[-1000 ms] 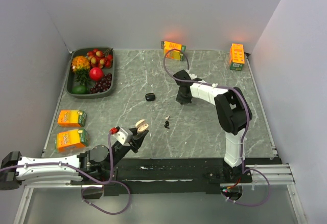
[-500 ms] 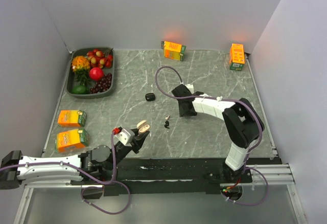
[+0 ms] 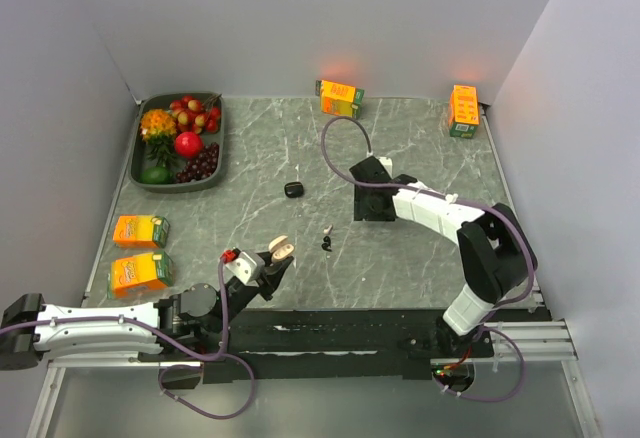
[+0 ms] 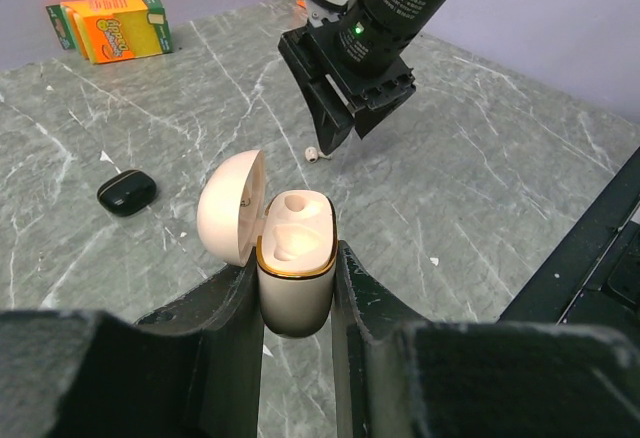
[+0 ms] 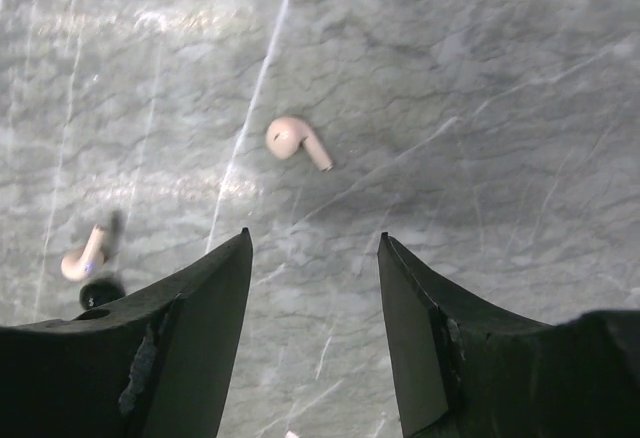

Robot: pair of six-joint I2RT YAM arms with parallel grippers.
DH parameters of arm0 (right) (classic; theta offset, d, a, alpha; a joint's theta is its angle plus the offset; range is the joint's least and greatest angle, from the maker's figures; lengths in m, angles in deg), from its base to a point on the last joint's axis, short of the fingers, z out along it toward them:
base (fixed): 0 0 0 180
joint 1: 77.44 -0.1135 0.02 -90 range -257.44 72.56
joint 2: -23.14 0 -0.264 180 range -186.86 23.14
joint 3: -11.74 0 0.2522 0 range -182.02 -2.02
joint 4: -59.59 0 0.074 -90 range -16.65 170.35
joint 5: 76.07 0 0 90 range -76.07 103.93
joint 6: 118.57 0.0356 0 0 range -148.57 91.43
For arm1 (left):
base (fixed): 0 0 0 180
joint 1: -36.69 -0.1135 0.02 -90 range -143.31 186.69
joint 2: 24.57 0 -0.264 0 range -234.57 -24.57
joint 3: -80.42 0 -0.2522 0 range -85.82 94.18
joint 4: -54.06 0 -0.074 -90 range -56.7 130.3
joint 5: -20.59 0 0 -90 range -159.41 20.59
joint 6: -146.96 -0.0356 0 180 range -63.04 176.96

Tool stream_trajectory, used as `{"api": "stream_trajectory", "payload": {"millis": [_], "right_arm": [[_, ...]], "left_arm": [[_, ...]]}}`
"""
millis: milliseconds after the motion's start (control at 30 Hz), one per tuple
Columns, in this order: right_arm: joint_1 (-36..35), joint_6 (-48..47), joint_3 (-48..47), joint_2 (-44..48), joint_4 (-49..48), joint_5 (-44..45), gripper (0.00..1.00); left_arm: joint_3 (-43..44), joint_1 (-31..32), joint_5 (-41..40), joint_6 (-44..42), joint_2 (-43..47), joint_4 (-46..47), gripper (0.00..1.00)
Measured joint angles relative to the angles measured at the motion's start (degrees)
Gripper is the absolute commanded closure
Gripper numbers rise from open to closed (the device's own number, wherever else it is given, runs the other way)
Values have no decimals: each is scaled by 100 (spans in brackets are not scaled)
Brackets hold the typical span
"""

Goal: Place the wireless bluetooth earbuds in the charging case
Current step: Pick up the earbud from the center of the board.

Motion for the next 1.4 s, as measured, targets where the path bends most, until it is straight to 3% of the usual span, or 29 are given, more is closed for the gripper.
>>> {"api": "stream_trajectory", "payload": {"millis": [567, 867, 1267, 1400], "right_arm": [[70, -1132, -833, -1060, -223, -35, 48], [70, -1257, -863, -1307, -219, -136, 52], [57, -1300, -879, -1381, -260, -166, 67], [55, -1300, -879, -1381, -262, -170, 67]], "left_arm": [[0, 7, 79, 120, -39, -15, 99], [0, 26, 85, 122, -24, -15, 99], [0, 35, 85, 127, -26, -24, 99], [0, 44, 85, 127, -22, -31, 99]]}}
